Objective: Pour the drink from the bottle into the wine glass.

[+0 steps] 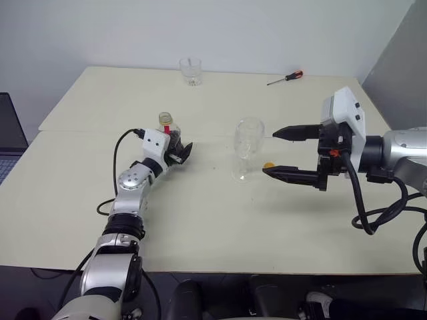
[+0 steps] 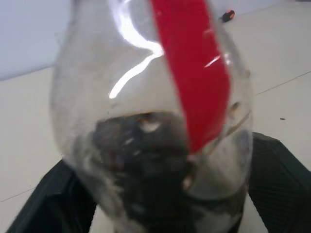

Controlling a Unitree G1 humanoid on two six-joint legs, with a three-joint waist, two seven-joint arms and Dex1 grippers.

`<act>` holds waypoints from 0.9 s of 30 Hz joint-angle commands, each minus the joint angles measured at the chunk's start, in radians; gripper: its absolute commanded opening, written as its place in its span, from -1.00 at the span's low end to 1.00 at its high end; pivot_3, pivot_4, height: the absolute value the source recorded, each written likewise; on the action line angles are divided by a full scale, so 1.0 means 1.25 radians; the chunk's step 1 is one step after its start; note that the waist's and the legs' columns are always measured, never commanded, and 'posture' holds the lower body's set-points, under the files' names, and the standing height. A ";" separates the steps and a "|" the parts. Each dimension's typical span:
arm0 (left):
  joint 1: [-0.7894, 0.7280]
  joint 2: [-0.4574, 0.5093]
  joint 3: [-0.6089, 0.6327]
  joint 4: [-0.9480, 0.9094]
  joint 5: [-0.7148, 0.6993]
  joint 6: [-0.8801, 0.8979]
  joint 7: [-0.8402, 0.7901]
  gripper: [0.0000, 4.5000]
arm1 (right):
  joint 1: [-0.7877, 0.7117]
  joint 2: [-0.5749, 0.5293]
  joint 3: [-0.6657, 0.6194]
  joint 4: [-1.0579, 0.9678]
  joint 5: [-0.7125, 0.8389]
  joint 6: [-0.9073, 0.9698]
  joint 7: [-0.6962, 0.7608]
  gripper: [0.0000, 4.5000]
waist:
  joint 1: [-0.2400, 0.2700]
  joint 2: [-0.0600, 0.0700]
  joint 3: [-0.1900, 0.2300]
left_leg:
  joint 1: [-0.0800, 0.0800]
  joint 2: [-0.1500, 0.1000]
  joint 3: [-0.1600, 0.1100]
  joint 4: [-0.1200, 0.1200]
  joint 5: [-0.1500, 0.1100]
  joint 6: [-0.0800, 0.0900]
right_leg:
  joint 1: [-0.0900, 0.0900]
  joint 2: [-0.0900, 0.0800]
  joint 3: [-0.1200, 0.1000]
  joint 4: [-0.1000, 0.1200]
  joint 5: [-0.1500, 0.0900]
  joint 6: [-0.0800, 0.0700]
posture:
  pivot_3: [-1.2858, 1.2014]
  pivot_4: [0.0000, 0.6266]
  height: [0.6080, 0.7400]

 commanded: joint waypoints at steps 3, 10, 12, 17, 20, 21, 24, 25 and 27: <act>0.001 -0.016 0.003 -0.055 -0.009 -0.005 0.005 -0.02 | 0.001 -0.022 -0.018 -0.024 0.000 -0.013 -0.012 1.00 | 0.000 0.000 0.000 | 0.000 0.000 0.000 0.000 0.000 0.000 | 0.000 0.000 -0.001 0.000 0.000 0.000 | 0.03 -0.52 1.00; -0.015 -0.010 0.012 -0.067 -0.017 0.005 -0.002 -0.55 | 0.018 -0.047 -0.043 -0.013 -0.003 -0.018 -0.019 1.00 | 0.000 0.000 0.000 | 0.000 0.000 0.000 0.000 0.000 0.000 | 0.000 0.000 -0.001 0.000 0.000 0.000 | 0.03 -0.52 1.00; -0.038 -0.007 0.011 -0.075 -0.021 0.015 -0.010 -0.56 | 0.035 -0.059 -0.057 -0.005 -0.010 -0.022 -0.024 1.00 | 0.001 0.000 0.000 | 0.000 0.000 -0.001 0.000 0.000 0.000 | 0.000 0.000 -0.001 0.000 0.000 0.000 | 0.03 -0.52 1.00; -0.114 0.017 -0.009 -0.100 -0.001 0.005 -0.041 -0.56 | 0.102 -0.012 -0.148 0.014 -0.006 -0.080 -0.063 1.00 | 0.002 -0.003 0.002 | -0.002 0.000 -0.001 0.001 0.000 0.000 | 0.000 0.000 -0.003 0.000 0.000 0.000 | 0.03 -0.52 1.00; -0.162 0.043 -0.033 -0.091 0.032 -0.026 -0.059 -0.57 | 0.166 0.032 -0.208 -0.008 -0.002 -0.140 -0.080 1.00 | 0.002 -0.003 0.002 | -0.004 -0.001 -0.003 0.002 0.000 0.000 | 0.000 0.000 -0.005 0.000 0.000 0.000 | 0.03 -0.52 1.00; -0.185 0.053 -0.043 -0.082 0.044 -0.041 -0.067 -0.57 | 0.187 0.063 -0.238 -0.014 0.006 -0.162 -0.102 1.00 | 0.002 -0.003 0.002 | -0.004 -0.001 -0.003 0.002 0.000 0.000 | 0.000 0.000 -0.006 0.000 0.000 0.000 | 0.03 -0.52 1.00; -0.235 0.066 -0.061 -0.051 0.062 -0.077 -0.089 -0.59 | 0.255 0.116 -0.282 -0.034 0.005 -0.208 -0.135 1.00 | 0.002 -0.002 0.002 | -0.005 -0.001 -0.005 0.002 0.000 0.000 | 0.000 0.000 -0.007 0.000 0.000 0.000 | 0.03 -0.52 1.00; -0.258 0.070 -0.070 -0.034 0.072 -0.096 -0.099 -0.60 | 0.296 0.128 -0.288 -0.048 -0.010 -0.228 -0.136 1.00 | 0.003 -0.002 0.002 | -0.005 -0.001 -0.005 0.002 0.000 0.000 | 0.000 0.000 -0.008 0.000 0.000 0.000 | 0.03 -0.52 1.00; -0.298 0.069 -0.081 0.003 0.079 -0.122 -0.116 -0.60 | 0.362 0.147 -0.287 -0.075 -0.039 -0.263 -0.151 1.00 | 0.005 -0.002 0.002 | -0.005 -0.002 -0.007 0.002 0.000 0.000 | 0.000 0.001 -0.011 -0.001 0.000 0.000 | 0.03 -0.52 1.00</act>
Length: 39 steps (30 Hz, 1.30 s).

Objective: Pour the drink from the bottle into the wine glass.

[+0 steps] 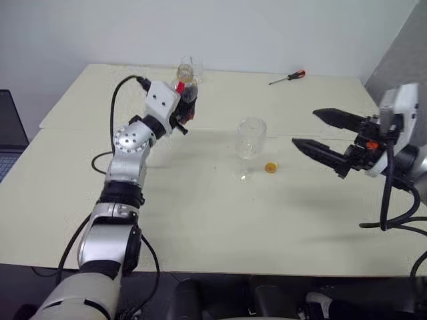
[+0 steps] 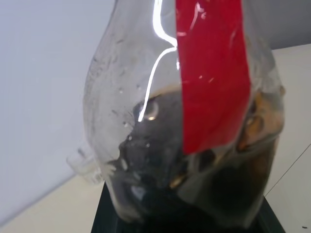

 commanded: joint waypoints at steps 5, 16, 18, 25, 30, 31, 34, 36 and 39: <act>-0.126 0.020 -0.047 0.102 0.062 -0.144 -0.042 -0.60 | 0.136 0.039 -0.028 -0.118 -0.032 -0.071 -0.082 1.00 | -0.002 0.002 0.001 | -0.001 -0.001 -0.001 0.002 0.000 0.000 | 0.000 0.000 0.000 0.001 -0.001 0.001 | 0.03 -0.52 1.00; -0.211 0.012 -0.135 0.269 0.192 -0.324 -0.001 -0.60 | 0.193 0.029 -0.002 -0.182 -0.003 -0.064 -0.141 1.00 | -0.002 0.002 0.001 | -0.002 0.000 -0.003 0.006 0.000 0.000 | 0.000 0.002 -0.001 0.002 -0.001 0.001 | 0.03 -0.52 1.00; -0.215 0.011 -0.153 0.286 0.224 -0.345 0.024 -0.60 | 0.192 0.031 0.009 -0.193 -0.002 -0.062 -0.155 1.00 | -0.002 0.002 0.001 | -0.002 0.000 -0.003 0.007 0.000 0.000 | 0.000 0.002 -0.001 0.002 -0.001 0.001 | 0.03 -0.52 1.00; -0.236 0.001 -0.206 0.333 0.311 -0.379 0.104 -0.60 | 0.189 0.026 0.019 -0.227 0.016 -0.062 -0.200 1.00 | -0.001 0.002 0.001 | -0.004 0.000 -0.004 0.009 0.000 0.000 | 0.000 0.001 -0.002 0.002 0.000 0.001 | 0.03 -0.52 1.00; -0.253 -0.013 -0.207 0.362 0.312 -0.379 0.122 -0.60 | 0.196 0.016 0.017 -0.237 0.025 -0.063 -0.219 1.00 | -0.001 0.002 0.001 | -0.004 -0.001 -0.005 0.009 0.000 0.000 | 0.000 0.001 -0.002 0.002 0.000 0.001 | 0.03 -0.52 1.00; -0.255 -0.013 -0.211 0.366 0.316 -0.380 0.124 -0.60 | 0.197 0.015 0.018 -0.238 0.026 -0.064 -0.222 1.00 | -0.001 0.002 0.001 | -0.004 -0.001 -0.005 0.009 0.000 0.000 | 0.000 0.001 -0.002 0.002 0.000 0.001 | 0.03 -0.52 1.00; -0.262 -0.010 -0.226 0.373 0.339 -0.393 0.141 -0.60 | 0.203 0.014 0.021 -0.244 0.026 -0.065 -0.234 1.00 | -0.002 0.002 0.001 | -0.004 0.000 -0.005 0.009 0.000 0.000 | 0.000 0.001 -0.002 0.002 0.000 0.001 | 0.03 -0.52 1.00; -0.266 -0.007 -0.237 0.375 0.357 -0.402 0.155 -0.60 | 0.207 0.013 0.022 -0.247 0.026 -0.065 -0.240 1.00 | -0.002 0.002 0.001 | -0.004 -0.001 -0.005 0.009 0.000 0.000 | 0.000 0.002 -0.002 0.002 0.000 0.001 | 0.03 -0.52 1.00; -0.273 -0.003 -0.256 0.380 0.389 -0.408 0.196 -0.60 | 0.208 0.009 0.020 -0.251 0.028 -0.064 -0.247 1.00 | -0.002 0.002 0.001 | -0.004 -0.001 -0.005 0.009 0.000 0.000 | 0.000 0.001 -0.002 0.002 0.000 0.001 | 0.03 -0.52 1.00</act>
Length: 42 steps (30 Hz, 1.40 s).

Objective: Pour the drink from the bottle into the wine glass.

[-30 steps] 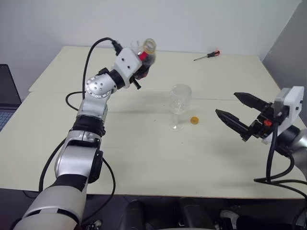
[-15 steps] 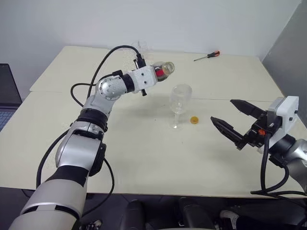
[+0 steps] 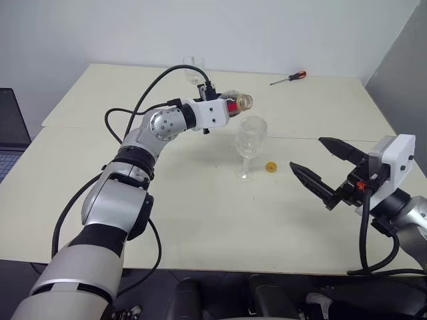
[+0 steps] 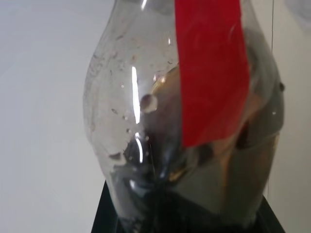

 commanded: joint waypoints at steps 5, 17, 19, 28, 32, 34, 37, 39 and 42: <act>-0.053 0.020 -0.042 0.002 0.075 -0.043 0.109 -0.60 | 0.006 -0.022 -0.031 -0.030 0.018 -0.010 -0.021 1.00 | 0.000 0.000 0.000 | 0.000 0.000 0.000 0.000 0.000 0.000 | 0.000 0.000 0.000 0.000 0.000 0.000 | 0.03 -0.52 1.00; -0.086 0.031 -0.072 0.020 0.131 -0.063 0.195 -0.60 | 0.027 -0.049 -0.052 -0.039 0.040 -0.012 -0.048 1.00 | 0.001 0.000 0.000 | 0.000 0.000 0.000 0.000 0.000 0.000 | 0.000 0.000 0.000 0.000 0.000 0.000 | 0.03 -0.52 1.00; -0.092 0.034 -0.082 0.021 0.144 -0.072 0.207 -0.60 | 0.032 -0.050 -0.055 -0.040 0.041 -0.013 -0.047 1.00 | 0.001 0.000 0.000 | 0.000 0.000 0.000 0.000 0.000 0.000 | 0.000 0.000 0.000 0.000 0.000 0.000 | 0.03 -0.52 1.00; -0.116 0.046 -0.114 0.032 0.188 -0.076 0.266 -0.60 | 0.032 -0.056 -0.058 -0.036 0.040 -0.013 -0.051 1.00 | 0.001 0.000 0.000 | 0.000 0.000 0.000 0.000 0.000 0.000 | 0.000 0.000 0.000 0.001 0.000 -0.001 | 0.03 -0.52 1.00; -0.128 0.054 -0.122 0.028 0.203 -0.085 0.297 -0.60 | 0.034 -0.062 -0.063 -0.031 0.038 -0.015 -0.048 1.00 | 0.001 0.000 0.000 | 0.000 0.000 0.000 0.000 0.000 0.000 | 0.000 0.000 0.000 0.001 0.000 -0.001 | 0.03 -0.52 1.00; -0.130 0.056 -0.126 0.029 0.210 -0.090 0.309 -0.60 | 0.033 -0.065 -0.064 -0.028 0.039 -0.016 -0.046 1.00 | 0.001 0.000 0.000 | 0.000 0.000 0.000 0.000 0.000 0.000 | 0.000 0.000 0.000 0.001 0.001 -0.001 | 0.03 -0.52 1.00; -0.135 0.059 -0.131 0.031 0.222 -0.093 0.329 -0.60 | 0.036 -0.071 -0.063 -0.025 0.037 -0.016 -0.041 1.00 | 0.001 0.000 0.000 | 0.000 -0.001 0.000 0.000 0.000 0.000 | 0.000 0.000 0.000 0.001 0.001 -0.001 | 0.03 -0.52 1.00; -0.138 0.062 -0.135 0.031 0.229 -0.098 0.340 -0.60 | 0.036 -0.071 -0.062 -0.023 0.036 -0.017 -0.038 1.00 | 0.001 0.000 0.000 | 0.000 -0.001 0.000 0.000 0.000 0.000 | 0.000 0.000 0.000 0.001 0.001 -0.001 | 0.03 -0.52 1.00; -0.142 0.064 -0.141 0.034 0.236 -0.099 0.349 -0.60 | 0.037 -0.071 -0.060 -0.021 0.034 -0.017 -0.033 1.00 | 0.001 0.000 0.000 | 0.000 -0.001 0.000 0.001 0.000 0.000 | 0.000 0.000 0.000 0.001 0.001 -0.001 | 0.03 -0.52 1.00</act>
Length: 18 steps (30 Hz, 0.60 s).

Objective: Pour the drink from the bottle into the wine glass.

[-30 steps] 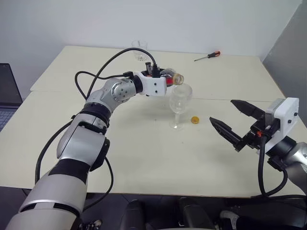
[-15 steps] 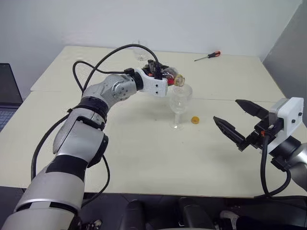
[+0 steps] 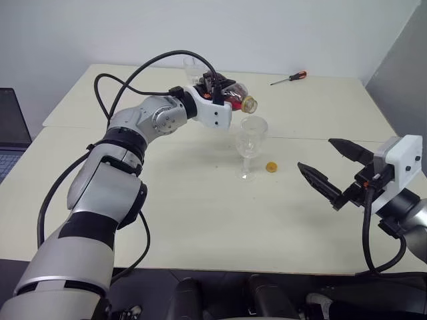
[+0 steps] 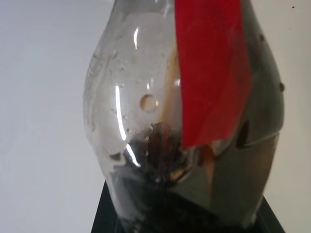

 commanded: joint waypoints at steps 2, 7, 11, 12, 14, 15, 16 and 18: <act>-0.043 0.012 0.000 -0.009 0.002 -0.013 0.029 -0.60 | 0.004 -0.010 -0.028 -0.016 0.008 -0.016 0.007 1.00 | 0.000 0.000 0.000 | 0.000 0.000 0.000 0.000 0.000 0.000 | 0.000 0.000 0.000 0.000 0.000 0.000 | 0.03 -0.52 1.00; -0.049 0.013 -0.007 -0.004 0.009 -0.011 0.031 -0.60 | 0.023 -0.015 -0.030 -0.018 0.013 -0.012 0.019 1.00 | 0.000 0.000 0.000 | 0.000 0.000 0.000 0.000 0.000 0.000 | 0.000 0.000 0.000 0.000 0.000 0.000 | 0.03 -0.52 1.00; -0.056 0.015 -0.013 -0.003 0.018 -0.016 0.040 -0.60 | 0.028 -0.018 -0.033 -0.016 0.011 -0.014 0.026 1.00 | 0.000 0.000 0.000 | 0.000 0.000 0.000 0.000 0.000 0.000 | 0.000 0.000 0.000 0.000 0.000 0.000 | 0.03 -0.52 1.00; -0.058 0.016 -0.014 -0.002 0.020 -0.016 0.043 -0.60 | 0.030 -0.018 -0.035 -0.015 0.011 -0.014 0.028 1.00 | 0.000 0.000 0.000 | 0.000 0.000 0.000 0.000 0.000 0.000 | 0.000 0.000 0.000 0.000 0.000 0.000 | 0.03 -0.52 1.00; -0.060 0.016 -0.017 -0.002 0.024 -0.017 0.048 -0.60 | 0.031 -0.019 -0.036 -0.014 0.010 -0.014 0.029 1.00 | 0.000 0.000 0.000 | 0.000 -0.001 0.000 0.000 0.000 0.000 | 0.000 0.000 0.000 0.000 0.000 -0.001 | 0.03 -0.52 1.00; -0.061 0.017 -0.020 -0.002 0.028 -0.018 0.051 -0.60 | 0.030 -0.021 -0.035 -0.014 0.010 -0.014 0.030 1.00 | 0.000 0.000 0.000 | 0.000 -0.001 0.000 0.000 0.000 0.000 | 0.000 0.000 0.000 0.000 0.000 -0.001 | 0.03 -0.52 1.00; -0.061 0.018 -0.022 -0.001 0.030 -0.019 0.052 -0.60 | 0.029 -0.021 -0.035 -0.013 0.010 -0.013 0.030 1.00 | 0.000 0.000 0.000 | 0.000 -0.001 0.000 0.000 0.000 0.000 | 0.000 0.000 0.000 0.000 0.000 -0.001 | 0.03 -0.52 1.00; -0.064 0.020 -0.026 0.002 0.035 -0.017 0.057 -0.60 | 0.029 -0.024 -0.036 -0.012 0.010 -0.013 0.031 1.00 | 0.000 0.000 0.000 | 0.000 -0.001 0.000 0.000 0.000 0.000 | 0.000 0.000 0.000 0.000 0.000 -0.001 | 0.03 -0.52 1.00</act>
